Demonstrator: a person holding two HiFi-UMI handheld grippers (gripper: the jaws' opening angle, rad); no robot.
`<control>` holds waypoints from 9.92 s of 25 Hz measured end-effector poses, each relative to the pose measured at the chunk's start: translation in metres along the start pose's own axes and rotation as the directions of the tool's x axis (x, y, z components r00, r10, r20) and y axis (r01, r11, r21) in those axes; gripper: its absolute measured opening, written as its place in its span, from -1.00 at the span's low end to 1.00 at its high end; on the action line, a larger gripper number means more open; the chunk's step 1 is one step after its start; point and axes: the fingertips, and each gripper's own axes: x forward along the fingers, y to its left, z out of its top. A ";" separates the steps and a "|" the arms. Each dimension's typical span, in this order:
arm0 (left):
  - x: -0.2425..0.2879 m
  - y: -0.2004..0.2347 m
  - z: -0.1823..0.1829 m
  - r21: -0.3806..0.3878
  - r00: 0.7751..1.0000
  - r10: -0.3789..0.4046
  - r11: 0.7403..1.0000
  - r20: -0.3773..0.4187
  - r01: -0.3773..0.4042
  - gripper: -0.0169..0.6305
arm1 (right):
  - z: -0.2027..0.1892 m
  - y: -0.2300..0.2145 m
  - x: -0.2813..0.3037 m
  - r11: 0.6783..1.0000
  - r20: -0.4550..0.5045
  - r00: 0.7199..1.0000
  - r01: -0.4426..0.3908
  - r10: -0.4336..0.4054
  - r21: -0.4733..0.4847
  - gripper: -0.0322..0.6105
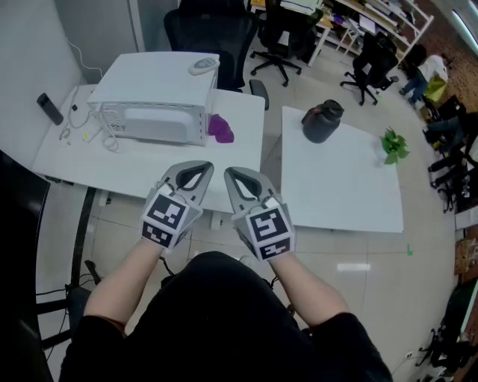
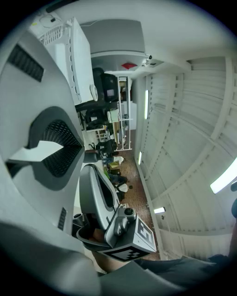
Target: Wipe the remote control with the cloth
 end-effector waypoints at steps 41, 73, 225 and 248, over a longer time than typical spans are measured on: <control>0.209 0.309 0.004 0.021 0.919 0.142 0.989 -0.368 -0.145 -0.04 | -0.060 -0.134 0.181 0.969 -0.120 0.965 -0.219 0.232 0.115 -0.76; 0.226 0.311 0.007 -0.031 0.926 0.159 0.983 -0.341 -0.180 -0.14 | -0.212 -0.180 0.306 0.957 -0.371 0.890 -0.197 0.265 0.210 -0.07; 0.120 0.008 -0.282 -0.365 0.851 0.239 0.825 -0.468 -0.432 -0.16 | -0.141 -0.069 -0.061 0.996 -0.321 0.942 -0.090 0.093 0.023 -0.44; 0.064 -0.008 -0.255 -0.299 0.840 0.280 0.844 -0.464 -0.446 -0.05 | -0.244 -0.061 0.042 0.985 -0.504 0.847 -0.168 0.166 0.042 -0.37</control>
